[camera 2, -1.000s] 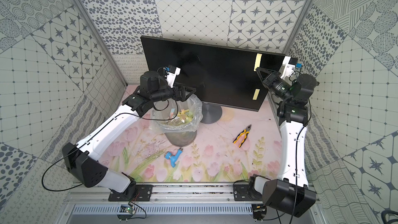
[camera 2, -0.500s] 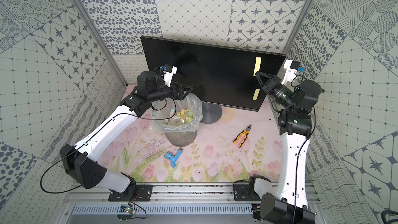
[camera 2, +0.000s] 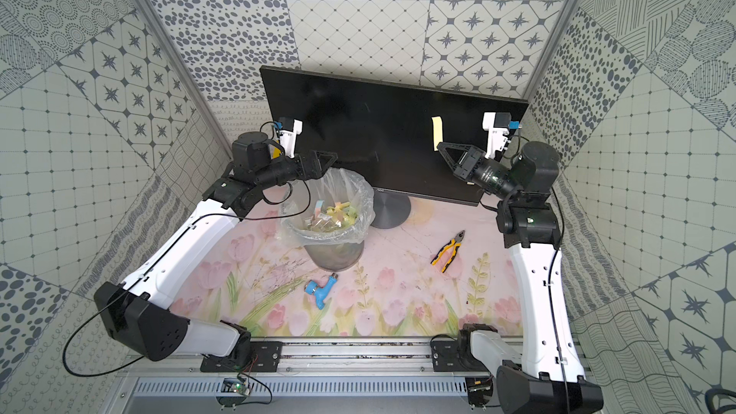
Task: Remove the sticky note from the monitor
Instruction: Tear off the sticky note from the monitor, then place the sticky note in the trash bin.
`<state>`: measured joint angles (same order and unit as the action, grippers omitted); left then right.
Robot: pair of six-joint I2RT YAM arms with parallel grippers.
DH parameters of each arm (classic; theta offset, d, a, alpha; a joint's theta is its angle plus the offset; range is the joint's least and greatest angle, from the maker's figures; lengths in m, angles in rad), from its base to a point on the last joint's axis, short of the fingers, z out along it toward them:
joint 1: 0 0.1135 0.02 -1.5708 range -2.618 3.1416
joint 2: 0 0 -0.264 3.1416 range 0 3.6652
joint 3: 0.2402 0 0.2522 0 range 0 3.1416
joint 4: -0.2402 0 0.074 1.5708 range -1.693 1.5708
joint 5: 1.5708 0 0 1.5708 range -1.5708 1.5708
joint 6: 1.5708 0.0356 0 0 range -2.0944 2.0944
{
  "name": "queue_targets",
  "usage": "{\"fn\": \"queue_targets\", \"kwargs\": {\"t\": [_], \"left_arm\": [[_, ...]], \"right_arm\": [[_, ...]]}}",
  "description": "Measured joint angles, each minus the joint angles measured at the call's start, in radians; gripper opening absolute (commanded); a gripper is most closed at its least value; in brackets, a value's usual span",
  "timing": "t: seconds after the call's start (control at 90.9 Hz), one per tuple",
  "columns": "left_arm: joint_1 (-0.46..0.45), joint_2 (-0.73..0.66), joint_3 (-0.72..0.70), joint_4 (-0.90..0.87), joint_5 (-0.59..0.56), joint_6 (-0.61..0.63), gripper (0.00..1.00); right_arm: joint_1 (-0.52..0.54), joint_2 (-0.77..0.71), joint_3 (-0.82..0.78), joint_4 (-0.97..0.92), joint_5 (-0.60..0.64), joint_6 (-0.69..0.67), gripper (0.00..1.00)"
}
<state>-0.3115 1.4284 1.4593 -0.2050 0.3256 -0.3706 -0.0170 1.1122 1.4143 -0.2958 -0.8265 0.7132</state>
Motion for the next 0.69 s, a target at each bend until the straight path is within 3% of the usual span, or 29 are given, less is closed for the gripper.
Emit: {"fn": "queue_targets", "kwargs": {"t": [0.264,0.693], "left_arm": [[0.067,-0.081,-0.040,-0.077,-0.064,-0.027,0.97],[0.207,-0.173,-0.097,-0.280,-0.082,-0.078,0.76]], "right_arm": [[0.208,0.109,0.137,-0.114,0.074,-0.161,0.00],[0.576,0.415,0.439,-0.435,0.283,-0.472,0.00]]}}
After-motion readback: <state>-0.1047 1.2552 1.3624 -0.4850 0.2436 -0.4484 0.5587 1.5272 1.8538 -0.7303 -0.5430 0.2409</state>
